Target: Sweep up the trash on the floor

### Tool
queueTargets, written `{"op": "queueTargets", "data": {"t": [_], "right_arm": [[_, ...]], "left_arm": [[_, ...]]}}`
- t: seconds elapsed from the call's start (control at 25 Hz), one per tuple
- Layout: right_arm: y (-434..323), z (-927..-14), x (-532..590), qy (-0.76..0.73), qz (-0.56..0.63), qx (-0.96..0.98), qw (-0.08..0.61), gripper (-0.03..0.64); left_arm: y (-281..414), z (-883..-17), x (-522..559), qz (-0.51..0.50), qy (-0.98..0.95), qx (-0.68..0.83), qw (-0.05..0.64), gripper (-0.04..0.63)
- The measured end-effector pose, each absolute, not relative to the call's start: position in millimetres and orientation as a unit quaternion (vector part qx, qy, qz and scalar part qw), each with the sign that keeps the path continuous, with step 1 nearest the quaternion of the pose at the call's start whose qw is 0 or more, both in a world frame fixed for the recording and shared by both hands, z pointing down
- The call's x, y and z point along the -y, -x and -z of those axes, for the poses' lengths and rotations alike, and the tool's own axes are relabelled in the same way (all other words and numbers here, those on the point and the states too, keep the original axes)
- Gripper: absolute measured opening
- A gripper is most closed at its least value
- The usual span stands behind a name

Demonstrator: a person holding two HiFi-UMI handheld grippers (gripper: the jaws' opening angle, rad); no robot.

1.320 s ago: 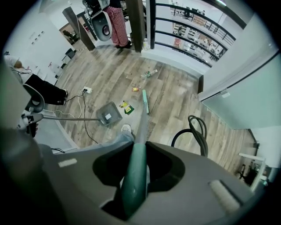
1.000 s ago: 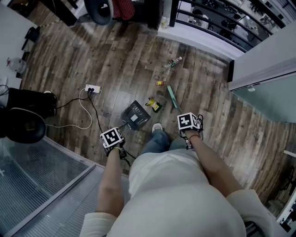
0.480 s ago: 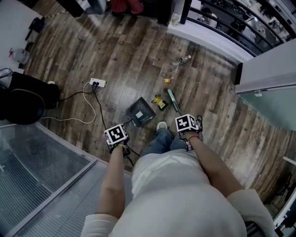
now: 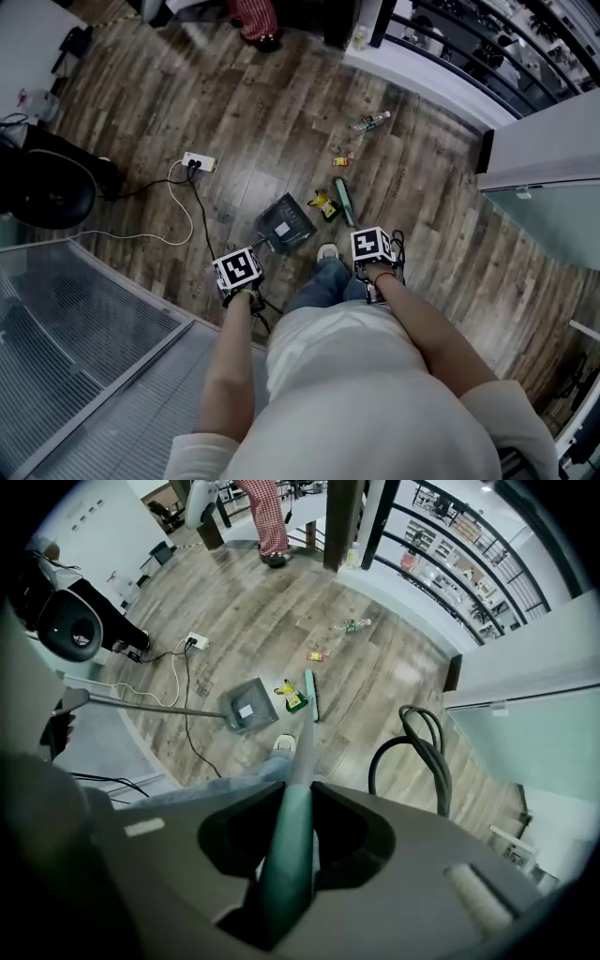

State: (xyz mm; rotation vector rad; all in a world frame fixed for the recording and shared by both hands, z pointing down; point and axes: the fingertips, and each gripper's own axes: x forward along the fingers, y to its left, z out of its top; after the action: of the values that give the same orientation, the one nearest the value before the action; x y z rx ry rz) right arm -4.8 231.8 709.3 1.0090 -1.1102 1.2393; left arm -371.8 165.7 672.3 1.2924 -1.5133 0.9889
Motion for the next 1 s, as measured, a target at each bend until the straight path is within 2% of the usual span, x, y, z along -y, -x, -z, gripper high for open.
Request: {"op": "queueTargets", "data": {"t": [0.24,0.4,0.56,0.72,1.0], "right_arm": [[22,-707,-235,-0.413,-0.528,0.479,0.566,0.098],[33,-704,-236,-0.402,-0.54,0.485,0.558,0.098],[39,-703,-236,-0.39,-0.541,0.493,0.558,0.098],[53,-702,-241,-0.371,-0.531,0.508,0.568,0.098],[70,-699,-252,-0.322,-0.518,0.532,0.587,0.098]], "left_arm": [[370,-679,-166,-0.398,-0.52,0.609,0.448,0.094],[381,-660,-160,-0.423,-0.512,0.623,0.413,0.094],[372,-665,-161,-0.409,-0.519,0.616,0.43,0.094],[385,-660,-161,-0.419,-0.513,0.627,0.41,0.094],[379,-663,-160,-0.409,-0.52,0.621,0.42,0.094]]}}
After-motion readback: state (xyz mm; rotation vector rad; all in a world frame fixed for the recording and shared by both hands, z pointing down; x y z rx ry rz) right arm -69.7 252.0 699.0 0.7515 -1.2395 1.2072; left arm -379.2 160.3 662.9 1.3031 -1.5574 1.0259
